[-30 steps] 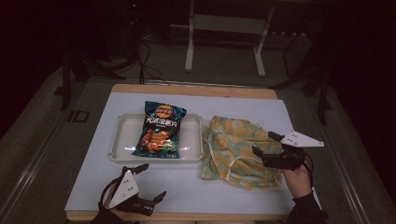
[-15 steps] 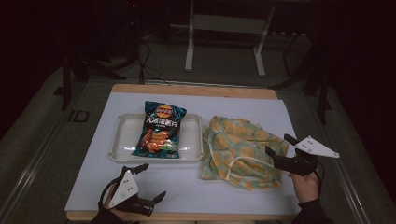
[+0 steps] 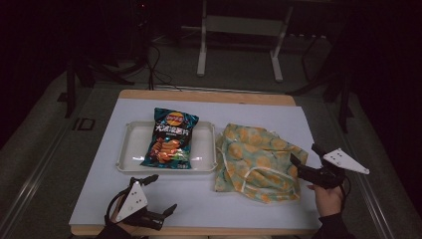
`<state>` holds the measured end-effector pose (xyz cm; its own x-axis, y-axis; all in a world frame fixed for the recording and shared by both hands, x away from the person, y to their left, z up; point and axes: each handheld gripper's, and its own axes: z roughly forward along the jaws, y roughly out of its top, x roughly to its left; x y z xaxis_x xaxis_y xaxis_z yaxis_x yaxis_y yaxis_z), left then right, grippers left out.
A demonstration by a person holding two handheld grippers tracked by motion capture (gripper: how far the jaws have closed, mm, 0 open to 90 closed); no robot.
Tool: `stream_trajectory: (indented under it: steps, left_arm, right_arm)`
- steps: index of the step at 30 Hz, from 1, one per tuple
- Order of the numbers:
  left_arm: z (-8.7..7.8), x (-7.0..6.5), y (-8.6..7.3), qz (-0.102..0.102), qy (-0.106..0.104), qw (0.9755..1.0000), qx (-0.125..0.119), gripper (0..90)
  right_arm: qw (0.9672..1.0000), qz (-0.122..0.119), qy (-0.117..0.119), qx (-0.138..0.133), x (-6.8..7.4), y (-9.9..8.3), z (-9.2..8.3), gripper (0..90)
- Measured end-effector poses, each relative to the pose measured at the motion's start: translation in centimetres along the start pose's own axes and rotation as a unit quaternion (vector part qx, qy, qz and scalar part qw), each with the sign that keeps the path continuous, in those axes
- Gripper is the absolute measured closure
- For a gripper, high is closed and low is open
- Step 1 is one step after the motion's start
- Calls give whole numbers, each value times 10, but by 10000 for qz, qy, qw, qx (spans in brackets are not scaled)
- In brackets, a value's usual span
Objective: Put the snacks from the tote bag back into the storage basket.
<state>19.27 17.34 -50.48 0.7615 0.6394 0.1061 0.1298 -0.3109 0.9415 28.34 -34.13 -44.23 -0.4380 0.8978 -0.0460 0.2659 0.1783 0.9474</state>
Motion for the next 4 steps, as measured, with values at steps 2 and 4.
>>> stream_trajectory:
  steps: [2,4]
  left_arm:
    - [0,0,0,1,1,10000,1,1]
    - [0,0,0,1,2,10000,-2,1]
  right_arm:
    - [10000,3,-34,26,0,0,0,139]
    - [10000,16,-6,34,-1,0,1,139]
